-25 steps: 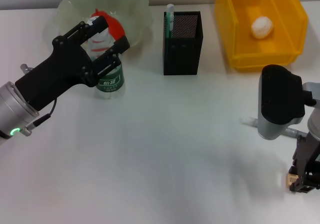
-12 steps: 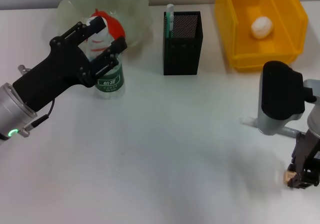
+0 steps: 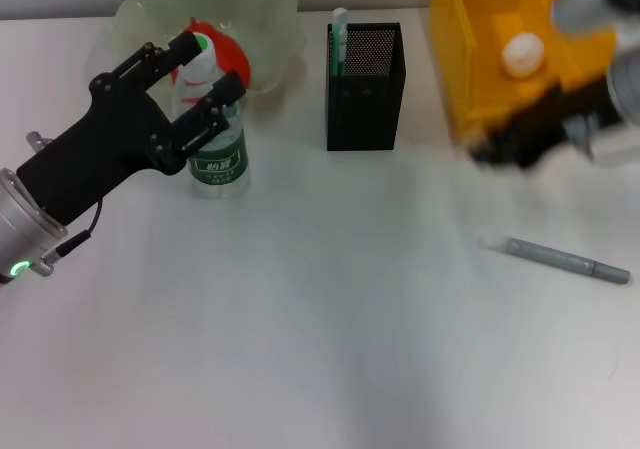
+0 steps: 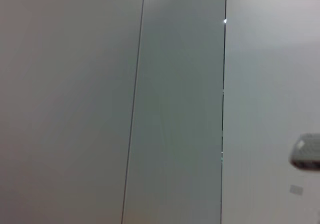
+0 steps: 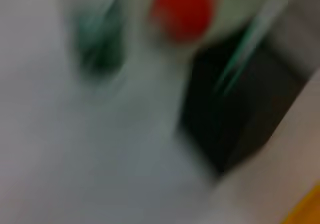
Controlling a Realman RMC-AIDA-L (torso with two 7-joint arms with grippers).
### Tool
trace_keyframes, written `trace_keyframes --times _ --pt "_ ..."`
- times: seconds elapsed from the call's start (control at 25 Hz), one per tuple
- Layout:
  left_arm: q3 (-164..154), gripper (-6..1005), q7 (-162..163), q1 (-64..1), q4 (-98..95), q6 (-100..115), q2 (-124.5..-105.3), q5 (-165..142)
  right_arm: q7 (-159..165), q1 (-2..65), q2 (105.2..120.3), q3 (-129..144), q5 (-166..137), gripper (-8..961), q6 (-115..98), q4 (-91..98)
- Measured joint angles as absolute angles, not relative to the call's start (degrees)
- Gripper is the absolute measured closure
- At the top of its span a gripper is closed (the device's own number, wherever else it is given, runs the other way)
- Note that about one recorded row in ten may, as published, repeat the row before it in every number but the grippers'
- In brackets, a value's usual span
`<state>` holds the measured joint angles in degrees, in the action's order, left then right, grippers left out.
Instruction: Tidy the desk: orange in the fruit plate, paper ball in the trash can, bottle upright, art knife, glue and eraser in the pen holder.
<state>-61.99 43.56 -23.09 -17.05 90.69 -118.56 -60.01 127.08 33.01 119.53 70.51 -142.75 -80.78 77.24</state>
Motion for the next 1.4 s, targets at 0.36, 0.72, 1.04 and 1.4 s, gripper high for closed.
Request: trace_keyframes --times 0.36,0.72,1.04,1.4 --pt "-61.78 337 43.53 -23.37 -17.05 91.44 -118.56 -59.93 128.98 40.61 119.36 71.25 -132.85 693 -59.60 68.57" --pt "-61.79 337 43.77 -23.46 -17.05 91.46 -118.56 -59.93 129.02 48.97 119.21 71.36 -134.08 693 -58.16 56.51" --pt "-61.30 337 43.60 -23.12 -17.12 91.50 -118.56 -59.86 129.03 52.66 119.27 71.53 -134.76 683 -55.80 48.90" --pt "-61.20 337 43.59 -22.83 -17.16 91.50 -118.50 -59.85 129.01 49.12 119.20 71.00 -134.85 583 -59.57 55.95"
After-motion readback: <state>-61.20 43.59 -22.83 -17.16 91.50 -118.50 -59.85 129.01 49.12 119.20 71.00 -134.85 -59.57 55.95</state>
